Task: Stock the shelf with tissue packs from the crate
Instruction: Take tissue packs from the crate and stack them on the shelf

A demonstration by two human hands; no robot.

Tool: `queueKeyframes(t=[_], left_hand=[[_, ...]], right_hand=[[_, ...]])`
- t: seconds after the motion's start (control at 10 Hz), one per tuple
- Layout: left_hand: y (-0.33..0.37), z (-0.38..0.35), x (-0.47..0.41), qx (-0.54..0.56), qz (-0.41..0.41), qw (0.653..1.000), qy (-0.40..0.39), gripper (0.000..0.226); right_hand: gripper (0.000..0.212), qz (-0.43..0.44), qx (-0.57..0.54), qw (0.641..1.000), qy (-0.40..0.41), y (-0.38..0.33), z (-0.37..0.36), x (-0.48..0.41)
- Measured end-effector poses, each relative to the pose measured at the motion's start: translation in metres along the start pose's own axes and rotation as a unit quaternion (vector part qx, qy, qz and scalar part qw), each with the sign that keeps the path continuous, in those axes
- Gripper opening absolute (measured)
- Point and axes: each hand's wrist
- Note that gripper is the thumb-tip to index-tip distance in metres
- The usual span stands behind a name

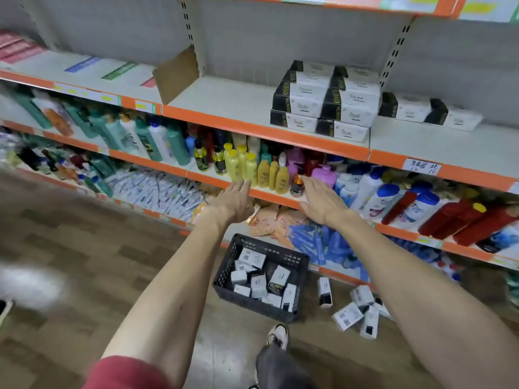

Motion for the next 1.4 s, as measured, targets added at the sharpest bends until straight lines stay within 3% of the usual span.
queueKeyframes(t=[0.3, 0.4, 0.6, 0.8, 1.0, 1.1, 1.2, 1.4], left_hand=[[-0.044, -0.040, -0.072, -0.026, -0.014, 0.996, -0.084, 0.081], [-0.047, -0.041, -0.096, -0.012, -0.026, 0.997, -0.078, 0.074], [-0.064, -0.053, -0.122, 0.007, -0.014, 0.991, -0.129, 0.070], [-0.081, -0.094, -0.146, 0.037, -0.007, 0.981, -0.189, 0.068], [-0.094, -0.177, -0.166, 0.044, -0.054, 0.958, -0.277, 0.061], [-0.108, -0.253, -0.163, 0.126, -0.010, 0.948, -0.293, 0.054], [-0.123, -0.314, -0.166, 0.131, 0.014, 0.961, -0.241, 0.058], [-0.163, -0.445, -0.170, 0.076, 0.014, 0.967, -0.243, 0.061]], right_hand=[[0.064, -0.076, -0.029, 0.994, -0.068, 0.013, -0.069, -0.048], [0.064, -0.100, -0.034, 0.991, -0.080, 0.018, -0.082, -0.068], [0.070, -0.114, -0.039, 0.984, -0.129, 0.012, -0.098, -0.094], [0.062, -0.139, -0.051, 0.977, -0.151, 0.011, -0.144, -0.099], [0.066, -0.192, -0.054, 0.963, -0.180, 0.026, -0.224, -0.090], [0.067, -0.214, -0.068, 0.957, -0.182, 0.036, -0.281, -0.090], [0.063, -0.218, -0.088, 0.956, -0.173, 0.050, -0.346, -0.090], [0.063, -0.216, -0.120, 0.950, -0.189, 0.079, -0.489, -0.079]])
Point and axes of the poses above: each hand's wrist, its own x-axis away from the middle knuckle, its own z-axis out of the back of the hand, y = z × x, and after that the axes turned 8 degrees about y, right-handed
